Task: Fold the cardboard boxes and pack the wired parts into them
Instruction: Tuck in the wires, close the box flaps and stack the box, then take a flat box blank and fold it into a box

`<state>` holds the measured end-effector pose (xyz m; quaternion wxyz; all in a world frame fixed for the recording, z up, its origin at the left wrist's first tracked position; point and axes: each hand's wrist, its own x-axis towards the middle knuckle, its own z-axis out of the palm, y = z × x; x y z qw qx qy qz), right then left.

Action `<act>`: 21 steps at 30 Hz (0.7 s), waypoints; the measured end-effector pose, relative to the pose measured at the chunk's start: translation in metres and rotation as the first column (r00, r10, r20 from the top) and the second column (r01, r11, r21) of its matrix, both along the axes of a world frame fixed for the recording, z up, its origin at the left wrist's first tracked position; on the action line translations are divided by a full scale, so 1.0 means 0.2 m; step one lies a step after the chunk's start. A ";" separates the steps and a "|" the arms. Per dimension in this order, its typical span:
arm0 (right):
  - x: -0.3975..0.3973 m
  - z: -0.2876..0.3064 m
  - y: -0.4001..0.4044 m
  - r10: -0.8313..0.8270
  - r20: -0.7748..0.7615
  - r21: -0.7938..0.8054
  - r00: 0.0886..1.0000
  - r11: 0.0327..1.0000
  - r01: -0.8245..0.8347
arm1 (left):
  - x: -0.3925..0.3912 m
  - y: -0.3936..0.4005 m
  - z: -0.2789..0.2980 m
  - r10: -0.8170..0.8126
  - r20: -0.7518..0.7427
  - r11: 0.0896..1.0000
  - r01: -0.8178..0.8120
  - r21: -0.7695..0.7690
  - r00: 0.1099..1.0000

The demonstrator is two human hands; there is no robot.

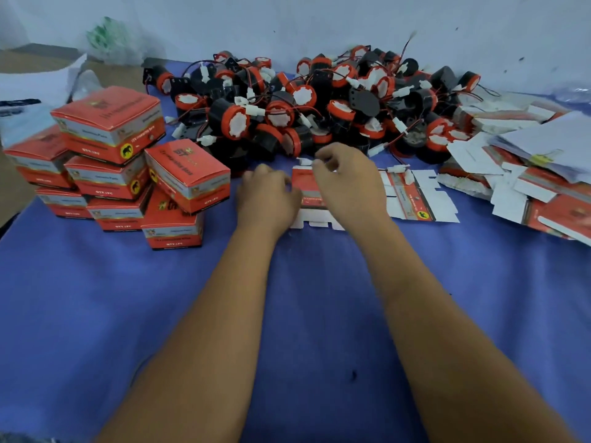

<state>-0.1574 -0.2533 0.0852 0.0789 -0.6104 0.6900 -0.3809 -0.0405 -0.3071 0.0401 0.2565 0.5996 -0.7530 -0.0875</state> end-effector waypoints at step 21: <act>-0.20 -0.14 0.05 -0.318 -0.236 0.158 0.918 0.920 0.360 | 0.03 0.08 0.04 0.124 -0.746 0.989 -0.144 0.038 0.654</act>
